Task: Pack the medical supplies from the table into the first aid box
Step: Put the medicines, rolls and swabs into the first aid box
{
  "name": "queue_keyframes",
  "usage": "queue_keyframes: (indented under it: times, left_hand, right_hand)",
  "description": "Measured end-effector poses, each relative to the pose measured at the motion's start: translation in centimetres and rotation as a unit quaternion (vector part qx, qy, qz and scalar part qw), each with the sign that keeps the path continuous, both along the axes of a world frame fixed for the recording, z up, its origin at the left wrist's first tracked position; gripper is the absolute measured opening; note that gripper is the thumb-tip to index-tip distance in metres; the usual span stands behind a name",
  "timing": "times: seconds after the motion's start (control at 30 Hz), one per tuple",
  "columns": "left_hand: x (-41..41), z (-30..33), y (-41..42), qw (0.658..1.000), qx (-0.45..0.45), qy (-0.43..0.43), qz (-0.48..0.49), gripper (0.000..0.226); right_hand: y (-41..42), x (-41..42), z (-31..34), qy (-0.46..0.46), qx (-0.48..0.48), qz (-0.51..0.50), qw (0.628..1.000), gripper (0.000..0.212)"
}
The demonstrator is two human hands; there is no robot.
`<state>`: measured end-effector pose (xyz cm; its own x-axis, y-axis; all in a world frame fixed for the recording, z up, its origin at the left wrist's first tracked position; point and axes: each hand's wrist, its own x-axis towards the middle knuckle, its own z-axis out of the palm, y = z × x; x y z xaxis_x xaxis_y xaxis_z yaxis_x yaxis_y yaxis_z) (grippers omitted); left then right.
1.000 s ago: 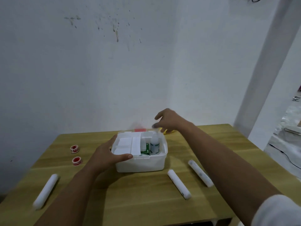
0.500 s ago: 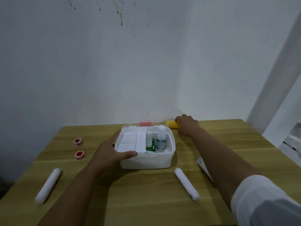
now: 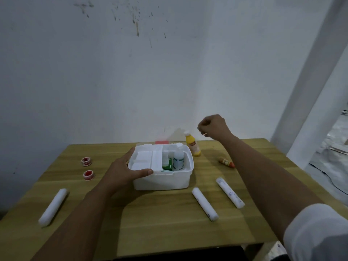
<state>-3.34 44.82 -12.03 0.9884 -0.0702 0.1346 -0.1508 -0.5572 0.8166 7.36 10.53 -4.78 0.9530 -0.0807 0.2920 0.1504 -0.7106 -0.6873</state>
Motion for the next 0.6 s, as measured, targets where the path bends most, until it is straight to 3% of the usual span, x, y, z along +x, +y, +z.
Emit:
queue_keyframes:
  times: [0.1,0.2,0.3,0.47,0.6]
  left_hand:
    - [-0.2,-0.1,0.0,1.000,0.009,0.004,-0.004,0.111]
    - [0.0,-0.1,-0.1,1.000,0.018,0.010,0.004,0.111]
    - [0.0,-0.2,0.1,0.999,0.029,0.019,0.004,0.114]
    - [0.1,-0.3,0.1,1.000,0.013,0.011,0.000,0.112]
    - [0.0,-0.3,-0.2,1.000,-0.009,-0.007,-0.007,0.107]
  right_hand:
    - [0.8,-0.8,3.8,0.040,-0.043,0.039,0.998,0.007]
    - [1.7,-1.7,4.1,0.150,-0.177,0.053,0.971,0.035]
    - [2.5,-2.4,1.4,0.196,-0.258,0.029,0.946,0.056]
    - [3.1,-1.2,-4.3,0.212,-0.215,-0.044,0.952,0.032]
    - [2.9,-0.4,-6.1,0.182,-0.190,-0.099,0.960,0.035]
